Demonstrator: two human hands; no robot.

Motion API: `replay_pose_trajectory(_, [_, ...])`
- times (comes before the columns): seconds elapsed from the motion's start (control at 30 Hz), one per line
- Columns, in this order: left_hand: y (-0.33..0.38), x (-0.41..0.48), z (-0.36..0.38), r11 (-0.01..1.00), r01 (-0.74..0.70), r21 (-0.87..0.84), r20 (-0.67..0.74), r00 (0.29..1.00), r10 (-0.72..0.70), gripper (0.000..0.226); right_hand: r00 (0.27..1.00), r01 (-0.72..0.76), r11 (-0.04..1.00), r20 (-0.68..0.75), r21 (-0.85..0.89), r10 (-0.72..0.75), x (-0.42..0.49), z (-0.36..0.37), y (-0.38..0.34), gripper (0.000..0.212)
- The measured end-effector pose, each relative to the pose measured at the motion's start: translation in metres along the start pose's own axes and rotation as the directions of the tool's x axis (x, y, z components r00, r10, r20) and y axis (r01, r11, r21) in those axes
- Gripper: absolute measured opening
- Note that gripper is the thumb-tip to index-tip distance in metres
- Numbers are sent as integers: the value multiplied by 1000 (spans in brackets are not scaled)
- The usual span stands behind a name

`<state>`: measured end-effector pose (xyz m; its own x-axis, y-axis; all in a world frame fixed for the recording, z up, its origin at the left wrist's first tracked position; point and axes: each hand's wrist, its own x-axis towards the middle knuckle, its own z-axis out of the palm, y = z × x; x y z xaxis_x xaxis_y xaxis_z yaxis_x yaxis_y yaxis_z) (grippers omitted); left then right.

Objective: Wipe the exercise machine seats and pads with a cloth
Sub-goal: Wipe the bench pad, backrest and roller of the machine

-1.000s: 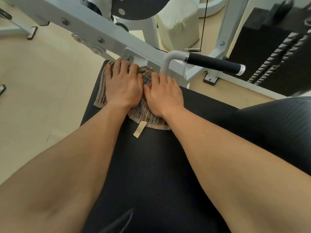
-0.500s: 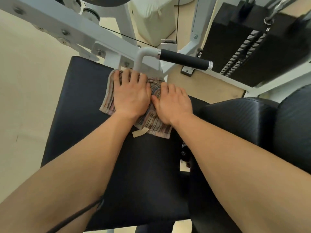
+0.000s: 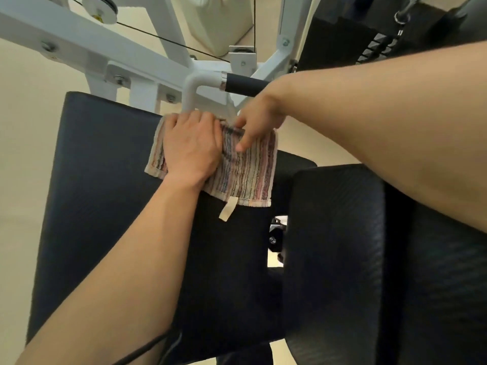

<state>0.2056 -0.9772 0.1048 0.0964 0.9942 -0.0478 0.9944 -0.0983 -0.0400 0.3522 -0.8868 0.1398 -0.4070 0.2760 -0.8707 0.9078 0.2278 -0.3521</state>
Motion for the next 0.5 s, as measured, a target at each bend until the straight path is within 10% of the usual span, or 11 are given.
replay_pose_trajectory(0.5, [60,13,29,980,-198,17,84,977,196,36,968,251,965,-22,77,-250,-2,55,85,24])
